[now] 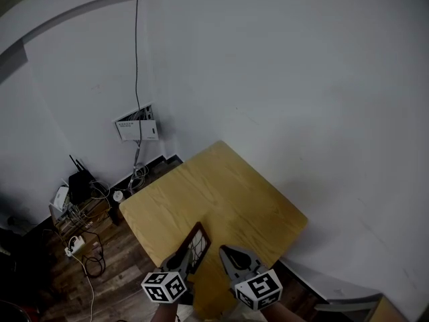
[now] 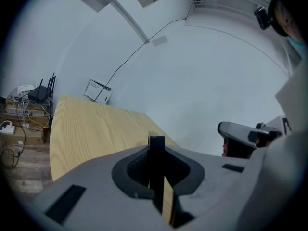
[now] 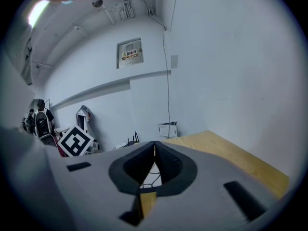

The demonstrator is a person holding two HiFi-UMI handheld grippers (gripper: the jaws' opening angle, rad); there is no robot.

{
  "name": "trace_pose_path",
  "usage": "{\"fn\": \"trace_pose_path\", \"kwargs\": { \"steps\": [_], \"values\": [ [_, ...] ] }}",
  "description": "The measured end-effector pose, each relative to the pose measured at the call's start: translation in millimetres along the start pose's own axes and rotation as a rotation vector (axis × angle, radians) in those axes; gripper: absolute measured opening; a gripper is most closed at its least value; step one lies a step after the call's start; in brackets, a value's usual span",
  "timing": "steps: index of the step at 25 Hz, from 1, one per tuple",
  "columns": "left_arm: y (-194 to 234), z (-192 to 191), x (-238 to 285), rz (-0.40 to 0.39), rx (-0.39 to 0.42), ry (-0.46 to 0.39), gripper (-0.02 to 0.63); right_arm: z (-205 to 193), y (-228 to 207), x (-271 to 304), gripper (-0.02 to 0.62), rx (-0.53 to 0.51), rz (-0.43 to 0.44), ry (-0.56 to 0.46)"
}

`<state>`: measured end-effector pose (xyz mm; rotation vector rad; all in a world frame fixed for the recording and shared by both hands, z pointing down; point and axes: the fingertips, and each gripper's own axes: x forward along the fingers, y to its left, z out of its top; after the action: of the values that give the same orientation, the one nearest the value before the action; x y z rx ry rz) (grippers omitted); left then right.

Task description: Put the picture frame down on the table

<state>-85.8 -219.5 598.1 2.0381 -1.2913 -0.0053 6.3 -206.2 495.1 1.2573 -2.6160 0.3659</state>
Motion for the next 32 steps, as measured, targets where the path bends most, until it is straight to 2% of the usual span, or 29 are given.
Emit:
{"fn": "trace_pose_path", "kwargs": {
  "steps": [8, 13, 18, 25, 32],
  "values": [
    [9, -4, 20, 0.009, 0.001, 0.013, 0.029, -7, -8, 5, 0.000, 0.008, 0.000, 0.018],
    [18, -6, 31, 0.067, 0.064, 0.038, 0.029, -10, -10, 9, 0.001, 0.008, 0.009, 0.029],
    [23, -7, 38, 0.091, 0.101, 0.049, 0.033, -13, -13, 11, 0.000, 0.006, 0.010, 0.039],
    [39, -11, 44, 0.161, 0.131, 0.063, 0.082, -14, -19, 14, 0.001, 0.003, 0.007, 0.050],
    [55, -19, 46, 0.234, 0.171, 0.076, 0.173, -15, -25, 15, 0.000, 0.004, 0.002, 0.057]
  ]
}}
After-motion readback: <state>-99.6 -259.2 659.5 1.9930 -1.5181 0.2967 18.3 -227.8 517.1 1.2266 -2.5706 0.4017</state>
